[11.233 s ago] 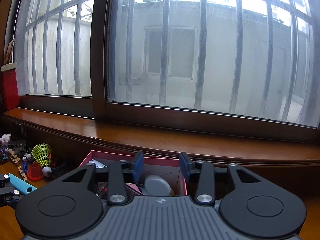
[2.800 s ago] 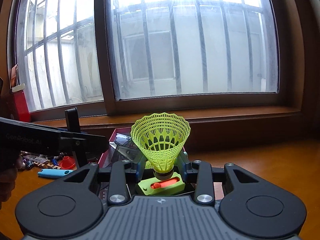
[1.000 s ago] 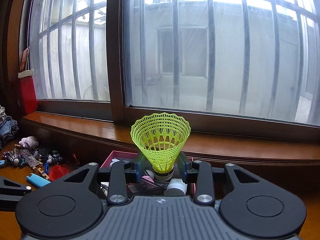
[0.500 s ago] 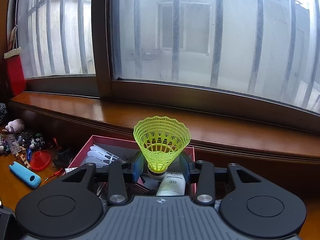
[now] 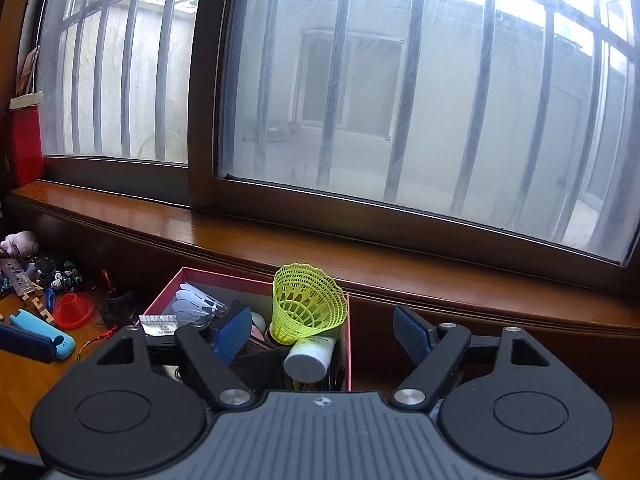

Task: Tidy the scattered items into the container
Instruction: 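Open the right gripper to drop the shuttlecock while the left gripper releases the stand, then withdraw both open grippers from the red box back over the desk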

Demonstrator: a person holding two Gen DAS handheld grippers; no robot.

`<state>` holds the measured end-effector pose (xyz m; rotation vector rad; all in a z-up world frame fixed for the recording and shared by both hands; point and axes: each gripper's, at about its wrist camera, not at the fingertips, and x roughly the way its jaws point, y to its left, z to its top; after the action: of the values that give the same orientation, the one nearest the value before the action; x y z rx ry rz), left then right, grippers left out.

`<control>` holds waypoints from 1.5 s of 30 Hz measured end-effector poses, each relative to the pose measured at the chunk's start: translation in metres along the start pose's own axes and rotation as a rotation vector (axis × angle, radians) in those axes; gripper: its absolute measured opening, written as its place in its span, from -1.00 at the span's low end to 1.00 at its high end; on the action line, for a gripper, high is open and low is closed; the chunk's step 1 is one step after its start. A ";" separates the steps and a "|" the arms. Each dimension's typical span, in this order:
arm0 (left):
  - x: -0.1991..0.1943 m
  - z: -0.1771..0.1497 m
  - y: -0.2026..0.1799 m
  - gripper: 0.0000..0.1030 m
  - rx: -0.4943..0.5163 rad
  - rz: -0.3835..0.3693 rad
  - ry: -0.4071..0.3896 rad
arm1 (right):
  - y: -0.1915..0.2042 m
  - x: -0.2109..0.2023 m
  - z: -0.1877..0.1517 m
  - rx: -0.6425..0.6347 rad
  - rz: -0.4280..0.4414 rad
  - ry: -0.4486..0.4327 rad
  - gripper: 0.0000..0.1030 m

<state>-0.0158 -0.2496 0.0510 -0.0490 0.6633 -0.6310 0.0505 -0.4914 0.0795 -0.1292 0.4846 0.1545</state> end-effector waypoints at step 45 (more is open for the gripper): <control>-0.144 -0.081 0.220 0.99 -0.106 0.597 0.017 | 0.281 -0.046 -0.021 -0.045 0.252 0.045 0.82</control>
<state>-0.0346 0.0225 0.0158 0.0561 0.6855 -0.0213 -0.0488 -0.2250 0.0583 -0.1155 0.5413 0.4101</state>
